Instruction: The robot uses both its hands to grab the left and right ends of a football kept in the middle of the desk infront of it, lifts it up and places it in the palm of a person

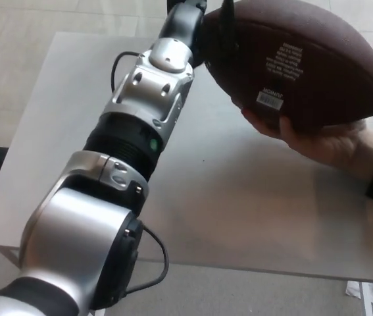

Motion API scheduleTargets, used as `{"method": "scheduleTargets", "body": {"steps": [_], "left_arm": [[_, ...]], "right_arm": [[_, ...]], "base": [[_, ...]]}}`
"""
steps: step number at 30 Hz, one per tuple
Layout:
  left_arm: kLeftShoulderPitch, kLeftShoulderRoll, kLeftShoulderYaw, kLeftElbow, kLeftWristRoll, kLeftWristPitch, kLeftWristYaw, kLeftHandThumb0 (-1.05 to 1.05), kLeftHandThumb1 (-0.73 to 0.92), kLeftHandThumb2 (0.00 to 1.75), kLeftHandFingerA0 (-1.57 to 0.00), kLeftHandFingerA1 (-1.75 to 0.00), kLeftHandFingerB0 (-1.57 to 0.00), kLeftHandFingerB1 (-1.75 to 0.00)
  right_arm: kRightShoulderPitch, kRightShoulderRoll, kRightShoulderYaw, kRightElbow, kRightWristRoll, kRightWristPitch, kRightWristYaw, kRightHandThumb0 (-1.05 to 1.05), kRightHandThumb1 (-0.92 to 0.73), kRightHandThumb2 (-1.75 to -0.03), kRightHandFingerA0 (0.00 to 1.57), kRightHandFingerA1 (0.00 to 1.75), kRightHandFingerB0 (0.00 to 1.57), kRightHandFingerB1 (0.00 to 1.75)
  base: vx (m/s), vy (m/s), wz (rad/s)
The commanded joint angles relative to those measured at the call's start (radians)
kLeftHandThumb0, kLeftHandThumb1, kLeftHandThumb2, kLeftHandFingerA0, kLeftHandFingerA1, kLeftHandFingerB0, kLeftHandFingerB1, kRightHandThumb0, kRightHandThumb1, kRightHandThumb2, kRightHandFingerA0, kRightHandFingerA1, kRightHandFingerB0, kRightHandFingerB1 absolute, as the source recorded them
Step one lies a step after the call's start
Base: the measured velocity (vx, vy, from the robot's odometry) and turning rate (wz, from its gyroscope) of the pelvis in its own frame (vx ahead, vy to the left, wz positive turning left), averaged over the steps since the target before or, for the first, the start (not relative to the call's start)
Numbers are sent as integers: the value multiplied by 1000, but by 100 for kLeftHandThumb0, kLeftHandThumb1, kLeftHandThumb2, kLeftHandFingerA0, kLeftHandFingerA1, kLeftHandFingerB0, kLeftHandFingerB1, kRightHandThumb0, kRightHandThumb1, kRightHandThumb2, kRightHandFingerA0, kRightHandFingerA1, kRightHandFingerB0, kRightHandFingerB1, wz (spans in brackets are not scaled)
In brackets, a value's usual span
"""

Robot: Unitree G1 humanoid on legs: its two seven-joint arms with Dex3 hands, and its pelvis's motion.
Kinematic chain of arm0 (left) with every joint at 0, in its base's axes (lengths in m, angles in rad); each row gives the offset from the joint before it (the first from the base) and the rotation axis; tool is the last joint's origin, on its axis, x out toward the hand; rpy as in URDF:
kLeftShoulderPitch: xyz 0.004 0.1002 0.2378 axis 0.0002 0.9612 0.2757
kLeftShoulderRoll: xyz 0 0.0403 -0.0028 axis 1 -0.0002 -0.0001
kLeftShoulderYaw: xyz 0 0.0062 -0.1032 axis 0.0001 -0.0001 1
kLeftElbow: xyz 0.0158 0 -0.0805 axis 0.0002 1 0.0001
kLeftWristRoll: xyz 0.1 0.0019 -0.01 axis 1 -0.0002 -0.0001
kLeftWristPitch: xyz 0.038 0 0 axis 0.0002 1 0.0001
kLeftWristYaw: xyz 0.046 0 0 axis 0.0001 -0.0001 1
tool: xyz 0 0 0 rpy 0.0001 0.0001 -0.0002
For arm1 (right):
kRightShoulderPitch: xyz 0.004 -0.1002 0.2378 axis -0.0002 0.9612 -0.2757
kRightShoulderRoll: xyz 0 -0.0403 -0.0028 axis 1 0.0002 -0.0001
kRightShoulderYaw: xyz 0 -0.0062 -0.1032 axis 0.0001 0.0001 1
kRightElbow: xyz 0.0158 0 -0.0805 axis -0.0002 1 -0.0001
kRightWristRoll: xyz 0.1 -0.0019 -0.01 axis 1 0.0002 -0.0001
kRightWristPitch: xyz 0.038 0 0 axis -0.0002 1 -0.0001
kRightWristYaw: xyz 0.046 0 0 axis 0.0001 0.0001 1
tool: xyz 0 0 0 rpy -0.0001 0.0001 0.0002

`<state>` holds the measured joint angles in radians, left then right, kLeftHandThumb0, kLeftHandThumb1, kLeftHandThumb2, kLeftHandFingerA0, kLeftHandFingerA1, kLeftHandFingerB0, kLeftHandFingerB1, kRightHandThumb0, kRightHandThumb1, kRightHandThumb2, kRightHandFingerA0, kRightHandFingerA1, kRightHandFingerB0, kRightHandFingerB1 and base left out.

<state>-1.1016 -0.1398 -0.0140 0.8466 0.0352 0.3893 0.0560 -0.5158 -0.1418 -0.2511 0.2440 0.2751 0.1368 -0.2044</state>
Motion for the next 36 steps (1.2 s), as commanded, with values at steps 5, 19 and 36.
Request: {"method": "scheduleTargets", "body": {"steps": [5,19,36], "left_arm": [[534,261,242,-871,-190,231,-201,-105,88,129,0,-25,0,0],[1513,98,910,-1564,-530,-86,-300,-95,75,116,-22,-53,-8,-36],[1635,80,1389,-1142,-858,-429,-337,-92,91,68,-44,-45,-28,-37]], "right_arm": [[253,-255,-144,-391,125,107,255,-105,-80,-129,0,10,0,2],[982,-133,-697,-938,497,12,361,-37,-39,-107,1,49,0,48],[1031,210,-890,-747,314,-286,-37,-81,-90,-68,56,40,47,36]], "base": [[0,0,0],[0,0,0],[0,0,0]]}}
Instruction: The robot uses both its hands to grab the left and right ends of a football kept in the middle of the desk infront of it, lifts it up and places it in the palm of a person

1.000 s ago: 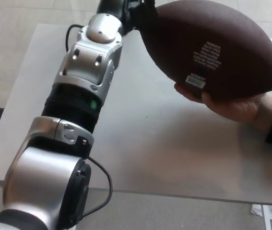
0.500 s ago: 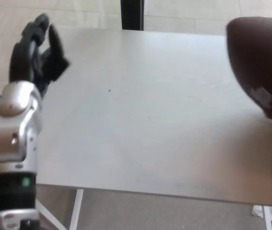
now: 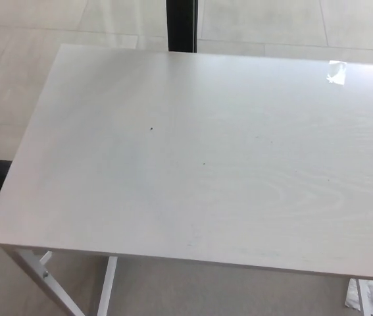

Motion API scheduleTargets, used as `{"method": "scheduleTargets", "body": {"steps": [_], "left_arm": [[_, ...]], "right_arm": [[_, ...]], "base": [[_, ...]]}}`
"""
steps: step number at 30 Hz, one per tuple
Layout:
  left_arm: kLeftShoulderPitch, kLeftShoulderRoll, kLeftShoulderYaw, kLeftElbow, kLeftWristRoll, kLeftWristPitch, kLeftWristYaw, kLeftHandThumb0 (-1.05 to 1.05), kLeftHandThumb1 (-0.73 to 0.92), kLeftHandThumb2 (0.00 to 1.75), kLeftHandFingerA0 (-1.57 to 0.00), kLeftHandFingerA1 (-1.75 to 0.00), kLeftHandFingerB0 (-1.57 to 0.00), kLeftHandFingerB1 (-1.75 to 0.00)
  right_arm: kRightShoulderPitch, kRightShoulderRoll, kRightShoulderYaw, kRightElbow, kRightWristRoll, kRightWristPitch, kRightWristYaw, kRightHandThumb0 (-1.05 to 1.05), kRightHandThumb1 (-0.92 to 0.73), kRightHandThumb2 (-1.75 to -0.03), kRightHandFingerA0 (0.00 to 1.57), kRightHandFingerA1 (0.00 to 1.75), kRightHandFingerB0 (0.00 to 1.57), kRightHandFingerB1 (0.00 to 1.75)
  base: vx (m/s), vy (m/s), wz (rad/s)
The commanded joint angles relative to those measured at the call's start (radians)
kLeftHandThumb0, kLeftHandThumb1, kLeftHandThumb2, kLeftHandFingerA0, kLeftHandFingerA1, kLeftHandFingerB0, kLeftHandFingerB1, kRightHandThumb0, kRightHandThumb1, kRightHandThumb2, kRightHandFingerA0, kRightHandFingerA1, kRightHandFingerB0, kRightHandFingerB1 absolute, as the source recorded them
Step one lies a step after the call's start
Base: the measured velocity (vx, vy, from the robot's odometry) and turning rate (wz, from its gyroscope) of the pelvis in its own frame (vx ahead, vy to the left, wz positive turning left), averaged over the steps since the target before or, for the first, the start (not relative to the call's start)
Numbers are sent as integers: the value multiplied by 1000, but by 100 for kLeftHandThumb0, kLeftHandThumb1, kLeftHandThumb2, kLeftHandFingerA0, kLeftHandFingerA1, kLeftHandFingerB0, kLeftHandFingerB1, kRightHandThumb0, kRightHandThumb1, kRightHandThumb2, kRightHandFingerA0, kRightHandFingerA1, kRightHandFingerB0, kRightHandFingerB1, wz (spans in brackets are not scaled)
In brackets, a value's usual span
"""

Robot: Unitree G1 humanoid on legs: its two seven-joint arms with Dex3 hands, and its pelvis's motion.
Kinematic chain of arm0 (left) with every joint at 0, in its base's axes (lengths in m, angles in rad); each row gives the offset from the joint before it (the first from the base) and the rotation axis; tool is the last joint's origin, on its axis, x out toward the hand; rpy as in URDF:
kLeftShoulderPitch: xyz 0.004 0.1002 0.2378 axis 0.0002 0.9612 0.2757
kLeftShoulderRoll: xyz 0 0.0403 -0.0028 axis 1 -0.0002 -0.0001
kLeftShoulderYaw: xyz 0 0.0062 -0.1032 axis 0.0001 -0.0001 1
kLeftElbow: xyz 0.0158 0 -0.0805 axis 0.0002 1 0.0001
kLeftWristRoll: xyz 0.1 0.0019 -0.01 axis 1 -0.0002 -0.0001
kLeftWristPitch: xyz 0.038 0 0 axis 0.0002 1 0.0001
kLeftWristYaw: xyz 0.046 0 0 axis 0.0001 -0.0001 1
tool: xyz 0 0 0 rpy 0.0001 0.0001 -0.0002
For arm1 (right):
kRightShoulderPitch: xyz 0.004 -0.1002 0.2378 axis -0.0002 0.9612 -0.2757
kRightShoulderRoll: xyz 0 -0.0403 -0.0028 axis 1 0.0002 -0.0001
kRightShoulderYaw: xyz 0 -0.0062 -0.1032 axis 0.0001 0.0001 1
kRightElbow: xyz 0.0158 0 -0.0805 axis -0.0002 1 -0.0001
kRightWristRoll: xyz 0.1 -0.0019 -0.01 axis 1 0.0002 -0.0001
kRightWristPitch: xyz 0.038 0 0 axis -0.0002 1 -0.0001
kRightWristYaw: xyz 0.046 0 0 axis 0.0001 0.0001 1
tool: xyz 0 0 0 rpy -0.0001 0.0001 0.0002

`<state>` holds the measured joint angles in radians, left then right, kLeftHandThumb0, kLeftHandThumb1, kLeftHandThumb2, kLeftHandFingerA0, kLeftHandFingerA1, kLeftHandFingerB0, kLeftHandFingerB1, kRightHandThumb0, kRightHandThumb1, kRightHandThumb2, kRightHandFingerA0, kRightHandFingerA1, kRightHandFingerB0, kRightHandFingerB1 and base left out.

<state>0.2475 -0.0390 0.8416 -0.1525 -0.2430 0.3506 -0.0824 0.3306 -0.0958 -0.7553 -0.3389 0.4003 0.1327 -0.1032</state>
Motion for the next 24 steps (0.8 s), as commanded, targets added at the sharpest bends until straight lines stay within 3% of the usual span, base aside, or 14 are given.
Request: {"method": "scheduleTargets", "body": {"steps": [1,2,6,7,8,9,12,13,14,18,19,20,21,24], "left_arm": [[286,-14,537,-127,-568,-383,-195,-93,90,67,-47,-46,-29,-37],[284,6,548,-87,-551,-366,-188,-99,71,86,-42,-50,-22,-43],[271,71,552,17,-463,-339,-163,-92,90,67,-40,-48,-20,-38],[269,88,545,45,-436,-339,-165,-98,78,111,-26,-55,-10,-44],[268,121,521,102,-367,-351,-170,-93,72,112,-25,-56,-6,-38],[267,166,478,182,-271,-361,-158,-97,74,113,-30,-57,-5,-41],[234,211,411,286,-191,-371,-151,-91,70,111,-32,-58,-10,-45],[234,216,407,301,-190,-378,-153,-91,70,111,-32,-58,-10,-45],[223,243,370,334,-152,-334,-128,-90,69,109,-37,-61,-14,-47],[181,343,226,533,-50,-199,-89,-85,71,107,-31,-60,-9,-47],[170,363,198,606,-50,-155,-108,-81,71,105,-38,-63,-10,-47],[164,379,182,648,-53,-140,-117,-81,71,105,-38,-63,-10,-47],[162,398,155,723,-36,-149,-139,-71,86,66,-45,-55,-16,-35],[203,470,-32,948,125,-216,-197,-75,87,66,-53,-58,-25,-42]], "right_arm": [[179,146,-404,-133,197,-272,-138,-83,-88,-67,55,40,45,35],[166,111,-432,-75,210,-255,-137,-83,-87,-67,53,41,43,35],[158,12,-453,44,187,-121,-136,-84,-84,-66,40,42,17,30],[159,-7,-455,51,197,-61,-146,-87,-69,-105,30,53,4,30],[153,-39,-448,77,179,0,-148,-80,-89,-68,28,43,9,26],[126,-77,-427,137,130,11,-143,-81,-71,-106,16,54,0,27],[65,-114,-441,190,158,34,-162,-84,-70,-105,9,51,4,20],[60,-116,-444,193,162,37,-162,-84,-70,-105,9,51,4,20],[6,-144,-464,208,212,96,-221,-82,-76,-105,37,84,0,11],[-205,-299,-538,413,304,254,-376,-80,-80,-106,29,77,0,11],[-260,-341,-562,533,314,255,-401,-68,-92,-65,9,117,0,3],[-283,-358,-577,584,318,257,-411,-68,-92,-65,9,117,0,3],[-298,-359,-588,649,317,227,-406,-79,-72,-102,34,94,0,13],[-288,-385,-557,883,242,227,-369,-86,-79,-107,54,117,0,11]], "base": [[0,0,0],[0,0,0],[0,0,0],[0,0,0],[0,0,0],[0,0,0],[0,0,0],[0,0,0],[0,0,0],[0,0,0],[0,0,0],[0,0,0],[0,0,0],[0,0,0]]}}
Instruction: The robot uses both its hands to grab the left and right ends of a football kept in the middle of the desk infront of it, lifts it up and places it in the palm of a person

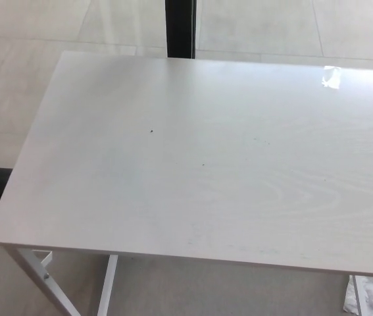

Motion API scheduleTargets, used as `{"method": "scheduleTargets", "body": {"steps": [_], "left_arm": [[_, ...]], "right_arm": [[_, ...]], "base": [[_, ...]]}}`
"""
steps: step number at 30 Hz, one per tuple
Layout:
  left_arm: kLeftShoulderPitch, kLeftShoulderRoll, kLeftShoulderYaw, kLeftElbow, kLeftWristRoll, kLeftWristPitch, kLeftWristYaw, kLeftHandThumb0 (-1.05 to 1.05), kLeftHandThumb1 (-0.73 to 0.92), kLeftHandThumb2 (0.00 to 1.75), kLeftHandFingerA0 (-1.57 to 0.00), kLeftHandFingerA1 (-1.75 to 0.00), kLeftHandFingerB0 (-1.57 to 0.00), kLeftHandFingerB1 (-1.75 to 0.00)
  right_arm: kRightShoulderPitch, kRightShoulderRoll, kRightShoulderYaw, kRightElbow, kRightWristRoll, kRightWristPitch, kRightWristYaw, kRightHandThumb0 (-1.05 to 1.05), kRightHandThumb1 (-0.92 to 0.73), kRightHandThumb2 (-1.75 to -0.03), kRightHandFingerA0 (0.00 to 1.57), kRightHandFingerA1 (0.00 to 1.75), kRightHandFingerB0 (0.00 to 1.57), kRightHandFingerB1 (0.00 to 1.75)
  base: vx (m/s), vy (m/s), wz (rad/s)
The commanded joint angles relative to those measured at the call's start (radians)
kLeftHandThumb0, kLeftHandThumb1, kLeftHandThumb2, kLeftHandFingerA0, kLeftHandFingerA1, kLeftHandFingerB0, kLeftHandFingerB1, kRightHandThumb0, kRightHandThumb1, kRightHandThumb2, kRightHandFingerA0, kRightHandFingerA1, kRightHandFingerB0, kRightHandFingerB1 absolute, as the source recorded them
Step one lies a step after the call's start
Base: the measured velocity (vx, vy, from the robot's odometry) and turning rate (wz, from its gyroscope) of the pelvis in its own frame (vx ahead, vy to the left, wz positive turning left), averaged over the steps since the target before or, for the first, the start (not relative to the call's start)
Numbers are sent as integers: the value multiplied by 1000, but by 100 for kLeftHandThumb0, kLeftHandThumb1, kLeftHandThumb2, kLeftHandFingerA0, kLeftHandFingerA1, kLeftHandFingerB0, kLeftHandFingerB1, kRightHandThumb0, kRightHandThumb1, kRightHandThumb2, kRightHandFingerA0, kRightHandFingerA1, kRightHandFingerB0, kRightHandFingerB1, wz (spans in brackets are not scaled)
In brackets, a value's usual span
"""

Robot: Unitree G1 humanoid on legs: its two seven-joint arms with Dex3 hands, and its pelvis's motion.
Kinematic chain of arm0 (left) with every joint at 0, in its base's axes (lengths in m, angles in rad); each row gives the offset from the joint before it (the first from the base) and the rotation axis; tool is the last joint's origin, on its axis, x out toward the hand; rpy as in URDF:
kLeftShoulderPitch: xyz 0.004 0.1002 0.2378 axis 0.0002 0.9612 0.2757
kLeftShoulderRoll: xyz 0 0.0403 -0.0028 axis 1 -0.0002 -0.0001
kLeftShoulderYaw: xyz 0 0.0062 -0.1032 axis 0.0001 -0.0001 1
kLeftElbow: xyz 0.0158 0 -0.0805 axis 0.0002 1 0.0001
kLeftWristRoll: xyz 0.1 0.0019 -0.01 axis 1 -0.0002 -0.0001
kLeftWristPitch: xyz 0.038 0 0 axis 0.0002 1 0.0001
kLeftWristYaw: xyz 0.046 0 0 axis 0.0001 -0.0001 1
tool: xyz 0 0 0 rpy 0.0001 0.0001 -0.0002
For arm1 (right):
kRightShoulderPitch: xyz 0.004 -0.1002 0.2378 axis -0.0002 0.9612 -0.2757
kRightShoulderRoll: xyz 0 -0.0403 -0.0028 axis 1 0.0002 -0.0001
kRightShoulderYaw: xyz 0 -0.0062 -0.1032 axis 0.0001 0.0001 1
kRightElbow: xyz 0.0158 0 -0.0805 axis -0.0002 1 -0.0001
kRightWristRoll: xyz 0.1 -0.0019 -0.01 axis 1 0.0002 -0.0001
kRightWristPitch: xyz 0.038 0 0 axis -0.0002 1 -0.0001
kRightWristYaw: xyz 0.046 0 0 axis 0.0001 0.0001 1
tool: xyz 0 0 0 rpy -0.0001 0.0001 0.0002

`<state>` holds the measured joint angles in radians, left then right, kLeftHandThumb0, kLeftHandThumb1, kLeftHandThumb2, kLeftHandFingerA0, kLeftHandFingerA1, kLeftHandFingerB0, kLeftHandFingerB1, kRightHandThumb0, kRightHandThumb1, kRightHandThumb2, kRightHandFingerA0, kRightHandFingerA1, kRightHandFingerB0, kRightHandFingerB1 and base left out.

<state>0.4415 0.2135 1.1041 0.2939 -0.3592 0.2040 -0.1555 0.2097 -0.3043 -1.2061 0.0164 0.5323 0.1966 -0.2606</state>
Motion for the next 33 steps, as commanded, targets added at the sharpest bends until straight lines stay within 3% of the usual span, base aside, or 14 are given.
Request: {"method": "scheduleTargets", "body": {"steps": [1,2,3,4,5,7,8,12,13,15,16,25,26,33], "left_arm": [[8,231,-301,514,236,-74,-125,-75,87,66,-53,-58,-25,-42],[15,243,-321,530,240,-73,-144,-76,86,65,-44,-53,-22,-38],[33,267,-353,568,250,-65,-187,-77,66,98,-27,-56,-15,-48],[41,286,-367,602,250,-61,-210,-77,66,98,-27,-56,-15,-48],[44,283,-331,623,219,-93,-170,-78,67,101,-35,-60,-17,-49],[19,277,-274,660,146,-113,-149,-77,82,64,-45,-54,-27,-38],[-4,277,-250,688,118,-128,-123,-80,67,102,-54,-64,-27,-51],[-37,301,-254,769,77,-151,-169,-75,80,64,-51,-58,-28,-39],[-35,305,-252,774,61,-154,-199,-75,79,64,-48,-59,-26,-39],[-34,311,-256,783,49,-158,-210,-76,63,98,-48,-66,-21,-51],[-30,313,-251,777,35,-151,-207,-74,81,64,-46,-59,-24,-41],[-54,352,-258,877,12,-180,-204,-71,80,64,-53,-67,-26,-47],[-52,357,-273,880,22,-183,-201,-73,64,97,-49,-68,-24,-54],[-49,392,-356,934,43,-203,-182,-71,80,64,-51,-62,-31,-47]], "right_arm": [[-161,-171,-109,530,112,161,-209,-86,-79,-107,54,117,0,11],[-155,-177,-106,560,109,162,-194,-68,-91,-61,38,159,12,97],[-127,-181,-74,613,81,157,-135,-69,-81,-65,45,150,30,42],[-98,-177,-33,637,43,145,-80,-69,-81,-65,45,150,30,42],[-52,-158,5,580,36,173,6,-71,-79,-65,34,67,10,25],[-47,-179,28,624,30,135,81,-71,-81,-63,21,41,8,26],[-29,-174,37,609,34,115,132,-72,-65,-91,8,46,5,34],[55,-169,151,570,-60,36,231,-68,-76,-63,51,63,18,27],[70,-169,173,567,-72,30,240,-51,-51,-99,56,85,1,42],[89,-173,185,573,-70,16,254,-68,-74,-63,46,131,16,27],[105,-173,206,573,-78,0,267,-65,-79,-64,39,53,16,27],[148,-198,267,623,-66,-52,308,-63,-65,-93,24,55,12,41],[148,-202,272,633,-65,-59,311,-61,-65,-92,23,53,13,41],[156,-205,277,664,-53,-62,329,-55,-82,-64,31,52,17,28]], "base": [[0,0,0],[0,0,0],[0,0,0],[0,0,0],[0,0,0],[0,0,0],[0,0,0],[0,0,0],[0,0,0],[0,0,0],[0,0,0],[0,0,0],[0,0,0],[0,0,0]]}}
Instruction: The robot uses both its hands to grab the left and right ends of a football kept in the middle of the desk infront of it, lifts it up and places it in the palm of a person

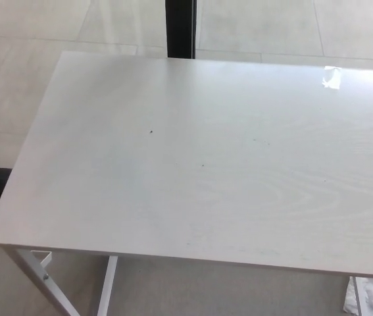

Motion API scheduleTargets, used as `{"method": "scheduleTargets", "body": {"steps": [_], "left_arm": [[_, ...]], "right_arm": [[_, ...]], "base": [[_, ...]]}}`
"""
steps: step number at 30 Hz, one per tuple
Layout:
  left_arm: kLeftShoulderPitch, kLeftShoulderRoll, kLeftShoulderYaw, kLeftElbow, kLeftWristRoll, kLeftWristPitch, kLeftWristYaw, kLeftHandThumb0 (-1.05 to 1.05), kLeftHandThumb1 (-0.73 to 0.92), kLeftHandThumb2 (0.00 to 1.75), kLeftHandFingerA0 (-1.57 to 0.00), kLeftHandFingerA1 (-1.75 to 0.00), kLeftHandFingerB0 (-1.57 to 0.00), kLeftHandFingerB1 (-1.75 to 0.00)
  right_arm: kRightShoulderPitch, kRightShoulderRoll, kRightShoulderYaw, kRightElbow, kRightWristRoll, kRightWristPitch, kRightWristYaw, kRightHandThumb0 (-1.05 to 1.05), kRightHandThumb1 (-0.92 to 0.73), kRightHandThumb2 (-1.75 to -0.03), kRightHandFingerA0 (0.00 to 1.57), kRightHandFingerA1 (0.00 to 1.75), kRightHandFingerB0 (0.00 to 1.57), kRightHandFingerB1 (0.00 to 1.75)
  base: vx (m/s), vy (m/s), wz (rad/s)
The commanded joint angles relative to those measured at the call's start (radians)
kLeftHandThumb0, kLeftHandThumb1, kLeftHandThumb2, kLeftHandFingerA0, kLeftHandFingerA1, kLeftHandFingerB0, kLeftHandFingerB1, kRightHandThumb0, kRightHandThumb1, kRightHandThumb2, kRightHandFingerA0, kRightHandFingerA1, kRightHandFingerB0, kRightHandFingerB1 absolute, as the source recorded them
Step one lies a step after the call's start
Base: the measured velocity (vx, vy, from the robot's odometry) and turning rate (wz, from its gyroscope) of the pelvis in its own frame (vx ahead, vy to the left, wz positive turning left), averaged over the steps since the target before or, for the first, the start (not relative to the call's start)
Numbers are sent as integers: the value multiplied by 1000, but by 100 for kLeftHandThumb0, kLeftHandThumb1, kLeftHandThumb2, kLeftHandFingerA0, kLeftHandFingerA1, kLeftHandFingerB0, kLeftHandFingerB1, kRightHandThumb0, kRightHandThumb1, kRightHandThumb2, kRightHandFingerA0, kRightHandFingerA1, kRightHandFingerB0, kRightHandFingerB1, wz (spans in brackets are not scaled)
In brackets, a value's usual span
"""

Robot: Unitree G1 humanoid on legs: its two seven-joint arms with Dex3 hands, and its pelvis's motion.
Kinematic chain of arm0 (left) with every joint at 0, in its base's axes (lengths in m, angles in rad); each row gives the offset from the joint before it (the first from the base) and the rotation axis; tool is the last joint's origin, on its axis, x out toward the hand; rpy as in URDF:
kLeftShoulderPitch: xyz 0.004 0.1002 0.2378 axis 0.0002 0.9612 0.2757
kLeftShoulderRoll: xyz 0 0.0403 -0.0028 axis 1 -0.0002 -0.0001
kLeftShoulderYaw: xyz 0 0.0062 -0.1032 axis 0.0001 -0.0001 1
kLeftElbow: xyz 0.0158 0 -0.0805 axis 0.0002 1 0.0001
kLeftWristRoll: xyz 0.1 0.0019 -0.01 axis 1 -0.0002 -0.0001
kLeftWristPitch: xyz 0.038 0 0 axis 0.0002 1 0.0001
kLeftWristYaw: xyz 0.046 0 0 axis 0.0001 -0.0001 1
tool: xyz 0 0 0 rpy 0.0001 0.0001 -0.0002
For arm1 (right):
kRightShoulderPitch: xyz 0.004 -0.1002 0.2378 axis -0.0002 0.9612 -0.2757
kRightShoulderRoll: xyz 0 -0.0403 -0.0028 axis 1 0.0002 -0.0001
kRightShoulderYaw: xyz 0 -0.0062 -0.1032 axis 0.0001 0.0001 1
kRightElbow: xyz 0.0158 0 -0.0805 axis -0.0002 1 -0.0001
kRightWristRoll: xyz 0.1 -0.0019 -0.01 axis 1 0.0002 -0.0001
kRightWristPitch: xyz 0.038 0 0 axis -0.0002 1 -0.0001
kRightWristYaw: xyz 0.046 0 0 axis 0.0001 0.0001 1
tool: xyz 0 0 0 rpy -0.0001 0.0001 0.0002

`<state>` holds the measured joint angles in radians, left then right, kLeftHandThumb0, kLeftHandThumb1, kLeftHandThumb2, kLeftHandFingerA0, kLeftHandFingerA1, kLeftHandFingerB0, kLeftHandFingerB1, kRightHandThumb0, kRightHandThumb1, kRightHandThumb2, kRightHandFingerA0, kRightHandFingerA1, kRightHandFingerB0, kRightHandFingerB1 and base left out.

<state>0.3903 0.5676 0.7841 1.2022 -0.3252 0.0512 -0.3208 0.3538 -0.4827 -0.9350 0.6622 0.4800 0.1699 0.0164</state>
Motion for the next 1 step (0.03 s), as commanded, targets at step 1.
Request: {"method": "scheduleTargets", "body": {"steps": [1], "left_arm": [[2,38,-36,26,9,-50,-17,-71,80,64,-51,-62,-31,-47]], "right_arm": [[12,-27,6,18,-1,-36,52,-55,-82,-64,31,52,17,28]], "base": [[0,0,0]]}}
